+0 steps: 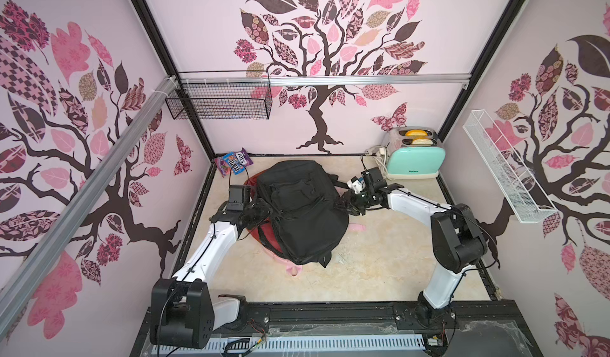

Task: Zip up the backpack
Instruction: Place the backpack on the backpack.

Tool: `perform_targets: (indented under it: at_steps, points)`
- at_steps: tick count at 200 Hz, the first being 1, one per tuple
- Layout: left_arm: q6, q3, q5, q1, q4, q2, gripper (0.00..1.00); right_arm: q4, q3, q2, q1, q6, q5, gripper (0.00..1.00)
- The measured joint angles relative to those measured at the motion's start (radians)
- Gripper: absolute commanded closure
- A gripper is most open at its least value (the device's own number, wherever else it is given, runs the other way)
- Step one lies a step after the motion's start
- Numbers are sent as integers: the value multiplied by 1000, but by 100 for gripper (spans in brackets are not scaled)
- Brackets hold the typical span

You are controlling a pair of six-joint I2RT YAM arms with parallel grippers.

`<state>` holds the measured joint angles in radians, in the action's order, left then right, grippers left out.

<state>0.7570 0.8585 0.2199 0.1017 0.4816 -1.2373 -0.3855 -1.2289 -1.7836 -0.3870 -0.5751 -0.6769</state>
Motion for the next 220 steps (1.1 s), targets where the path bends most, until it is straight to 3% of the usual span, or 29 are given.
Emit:
perform_targets:
  at_steps: [59, 93, 142, 193, 220]
  points:
    - [-24, 37, -140, 0, 84, 183, 2, 42, 0, 53, 48, 6, -3, 11]
    - [-14, -43, -77, -5, -11, 210, 2, 88, 3, 40, 58, -14, -22, 11]
    - [14, -150, 36, -6, -120, 140, 2, 132, 36, 23, 55, -37, -42, 13]
    - [31, -177, 121, -6, -263, 88, 6, 167, 36, -31, 55, -53, -47, 26]
    - [37, -207, 153, -8, -317, 59, 11, 181, 36, -51, 50, -60, -53, 39]
